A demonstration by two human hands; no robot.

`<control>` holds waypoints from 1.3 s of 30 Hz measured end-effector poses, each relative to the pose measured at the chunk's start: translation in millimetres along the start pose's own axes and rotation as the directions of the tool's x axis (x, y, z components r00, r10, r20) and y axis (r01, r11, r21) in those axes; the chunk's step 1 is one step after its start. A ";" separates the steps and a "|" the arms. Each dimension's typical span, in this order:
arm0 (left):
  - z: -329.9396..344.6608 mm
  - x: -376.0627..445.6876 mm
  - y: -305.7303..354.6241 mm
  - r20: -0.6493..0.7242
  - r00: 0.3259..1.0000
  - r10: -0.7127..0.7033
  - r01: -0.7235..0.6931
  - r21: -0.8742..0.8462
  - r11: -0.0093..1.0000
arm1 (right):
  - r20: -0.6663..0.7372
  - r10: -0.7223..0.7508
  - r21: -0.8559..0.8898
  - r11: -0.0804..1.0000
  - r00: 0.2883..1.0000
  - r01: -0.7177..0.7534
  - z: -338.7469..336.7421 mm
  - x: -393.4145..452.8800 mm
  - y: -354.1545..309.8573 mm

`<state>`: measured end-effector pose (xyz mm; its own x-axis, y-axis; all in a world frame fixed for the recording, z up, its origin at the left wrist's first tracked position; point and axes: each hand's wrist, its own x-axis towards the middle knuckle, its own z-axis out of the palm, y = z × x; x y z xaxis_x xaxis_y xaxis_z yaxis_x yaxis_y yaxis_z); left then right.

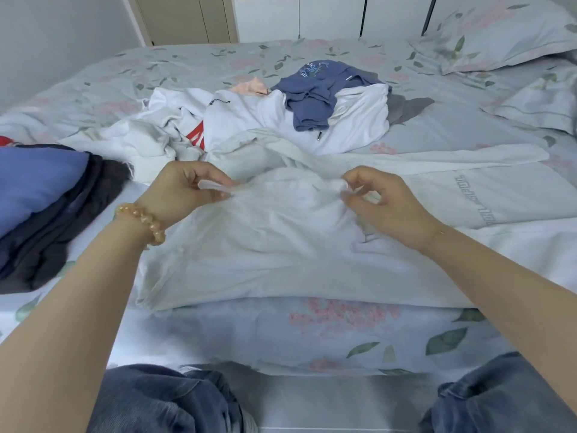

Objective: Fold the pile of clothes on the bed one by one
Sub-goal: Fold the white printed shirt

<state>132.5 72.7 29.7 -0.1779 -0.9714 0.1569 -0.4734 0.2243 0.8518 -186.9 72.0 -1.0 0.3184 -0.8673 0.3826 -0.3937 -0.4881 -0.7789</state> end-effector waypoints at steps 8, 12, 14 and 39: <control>2.0 -59.4 -7.5 0.347 0.930 -0.123 -0.021 0.384 0.923 | 0.470 -0.205 -0.424 0.801 0.859 0.423 8.9 -64.9 -2.6; -4.2 -70.7 -9.8 0.317 0.899 -0.302 0.181 0.360 0.915 | 0.442 -0.221 -0.483 0.757 0.869 0.439 6.0 -73.4 -1.7; -11.8 -67.7 -13.1 0.160 0.936 -0.314 0.267 0.260 0.928 | 0.362 -0.278 -0.474 0.767 0.890 0.433 7.3 -72.8 -10.2; 5.2 -66.1 -35.9 -0.265 0.896 -0.356 0.439 0.417 0.796 | 0.436 0.225 -0.629 0.769 0.871 0.116 30.4 -58.5 -4.7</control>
<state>156.8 129.3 -13.8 0.2378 -0.9709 -0.0299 -0.8144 -0.2161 0.5385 -177.5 127.9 -34.9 0.5650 -0.8230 -0.0584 -0.8079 -0.5374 -0.2417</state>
